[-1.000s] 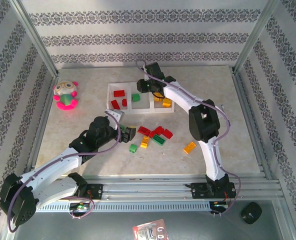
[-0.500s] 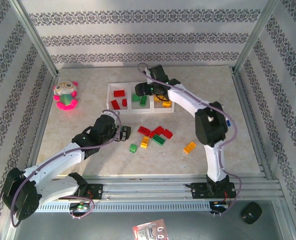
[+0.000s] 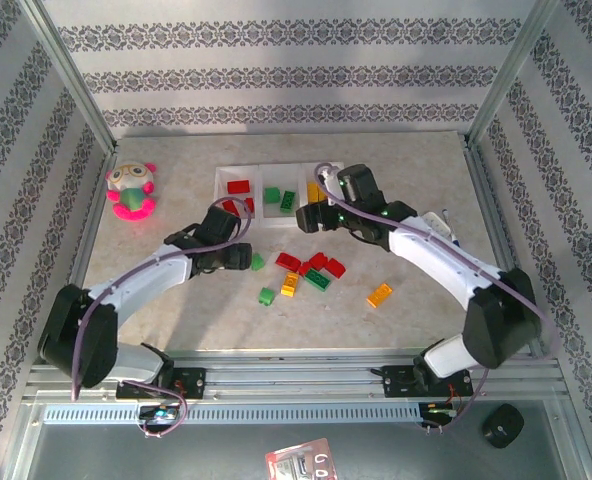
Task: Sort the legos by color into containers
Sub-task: Pick up the lego from the center of the table.
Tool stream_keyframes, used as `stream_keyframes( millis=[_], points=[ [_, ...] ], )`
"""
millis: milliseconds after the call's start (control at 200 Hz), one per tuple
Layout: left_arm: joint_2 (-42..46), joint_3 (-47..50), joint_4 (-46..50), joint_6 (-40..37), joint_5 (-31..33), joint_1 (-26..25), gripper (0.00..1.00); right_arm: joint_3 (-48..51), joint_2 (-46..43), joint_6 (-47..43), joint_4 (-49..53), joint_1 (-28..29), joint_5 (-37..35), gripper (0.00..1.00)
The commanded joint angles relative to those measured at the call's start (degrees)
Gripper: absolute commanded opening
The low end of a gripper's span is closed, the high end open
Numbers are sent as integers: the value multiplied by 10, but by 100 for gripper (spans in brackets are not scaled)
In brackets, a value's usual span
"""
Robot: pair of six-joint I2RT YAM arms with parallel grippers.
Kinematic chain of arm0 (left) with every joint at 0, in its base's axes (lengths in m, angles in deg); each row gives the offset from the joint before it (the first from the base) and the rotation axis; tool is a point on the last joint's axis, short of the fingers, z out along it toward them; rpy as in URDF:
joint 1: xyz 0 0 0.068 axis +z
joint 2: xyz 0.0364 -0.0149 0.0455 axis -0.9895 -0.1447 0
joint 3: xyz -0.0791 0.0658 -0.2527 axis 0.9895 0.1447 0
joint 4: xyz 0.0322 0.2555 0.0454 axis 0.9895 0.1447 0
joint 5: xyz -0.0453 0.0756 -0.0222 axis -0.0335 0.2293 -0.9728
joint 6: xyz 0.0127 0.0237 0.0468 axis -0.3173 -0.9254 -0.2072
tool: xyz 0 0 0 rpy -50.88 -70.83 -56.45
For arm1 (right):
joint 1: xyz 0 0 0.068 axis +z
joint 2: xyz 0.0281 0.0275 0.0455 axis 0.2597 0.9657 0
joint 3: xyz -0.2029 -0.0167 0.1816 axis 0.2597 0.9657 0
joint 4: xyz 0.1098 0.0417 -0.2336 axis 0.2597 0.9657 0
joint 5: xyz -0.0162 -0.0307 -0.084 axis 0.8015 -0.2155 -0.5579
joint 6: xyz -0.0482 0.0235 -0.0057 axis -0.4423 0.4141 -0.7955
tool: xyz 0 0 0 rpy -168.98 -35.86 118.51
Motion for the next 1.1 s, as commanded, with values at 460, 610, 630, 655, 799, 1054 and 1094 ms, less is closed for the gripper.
stream_keyframes(
  millis=[460,610,630,655,799,1054,1094],
  points=[
    [-176,-87,20,-114,-42,30,59,13,-36,-11,26,7,-23,89],
    [-186,-79,-12,-118,-50,31,50,15,-40,-9,29,8,-17,89],
    [-187,-78,-16,-118,-50,32,49,15,-41,-9,30,8,-17,89],
    [-189,-76,-20,-118,-50,32,48,14,-42,-10,30,8,-16,89],
    [-199,-77,-36,-110,-50,33,39,9,-45,-15,37,8,-15,89],
    [-161,-74,-22,-94,-52,33,27,13,-52,-16,42,9,-16,90],
    [-145,-69,-19,-94,-48,34,27,16,-53,-14,42,9,-14,89]
  ],
)
